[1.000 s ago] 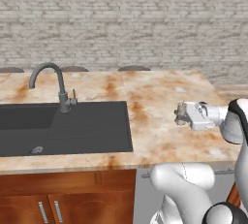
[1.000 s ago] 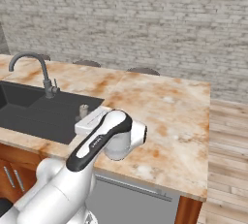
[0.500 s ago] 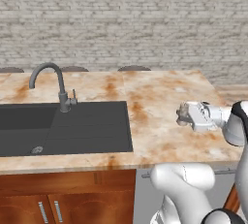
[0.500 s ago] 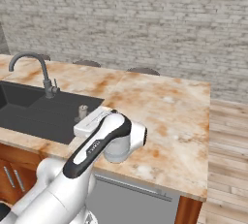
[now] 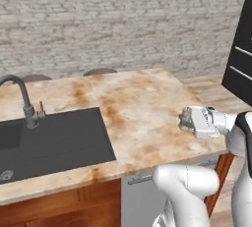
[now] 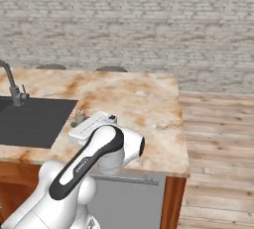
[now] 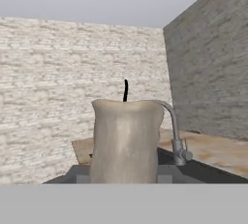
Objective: Pick the candle and candle from the dining table and place them in the open cabinet. Close the cabinet after placing the objects.
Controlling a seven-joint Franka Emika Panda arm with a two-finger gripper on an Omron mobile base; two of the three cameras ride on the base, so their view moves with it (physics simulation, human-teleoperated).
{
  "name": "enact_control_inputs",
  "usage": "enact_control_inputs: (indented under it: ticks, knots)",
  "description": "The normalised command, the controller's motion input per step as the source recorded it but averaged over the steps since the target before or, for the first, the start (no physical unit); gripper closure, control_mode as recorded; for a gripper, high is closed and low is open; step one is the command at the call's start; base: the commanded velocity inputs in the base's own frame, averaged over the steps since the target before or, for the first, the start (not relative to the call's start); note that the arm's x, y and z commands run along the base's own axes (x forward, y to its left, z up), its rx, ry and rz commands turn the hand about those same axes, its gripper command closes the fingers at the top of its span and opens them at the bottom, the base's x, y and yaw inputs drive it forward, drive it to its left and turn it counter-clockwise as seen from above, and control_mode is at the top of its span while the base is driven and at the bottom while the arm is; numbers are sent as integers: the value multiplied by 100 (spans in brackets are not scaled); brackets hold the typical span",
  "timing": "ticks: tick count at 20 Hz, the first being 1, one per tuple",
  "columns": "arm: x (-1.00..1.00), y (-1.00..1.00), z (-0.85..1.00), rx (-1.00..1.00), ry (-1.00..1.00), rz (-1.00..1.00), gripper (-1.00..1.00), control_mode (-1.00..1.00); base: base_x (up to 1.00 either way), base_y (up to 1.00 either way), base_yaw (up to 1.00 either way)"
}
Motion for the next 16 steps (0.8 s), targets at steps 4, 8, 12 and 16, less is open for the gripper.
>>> enact_control_inputs:
  ticks: [4, 8, 12, 16]
  knots:
    - [0, 0, 0, 0, 0, 0, 100, 100, 0, 3, -56]
    - [0, 0, 0, 0, 0, 0, 100, 100, 0, -4, -59]
    - [0, 0, 0, 0, 0, 0, 100, 100, 0, -45, -56]
    - [0, 0, 0, 0, 0, 0, 100, 100, 0, -61, -53]
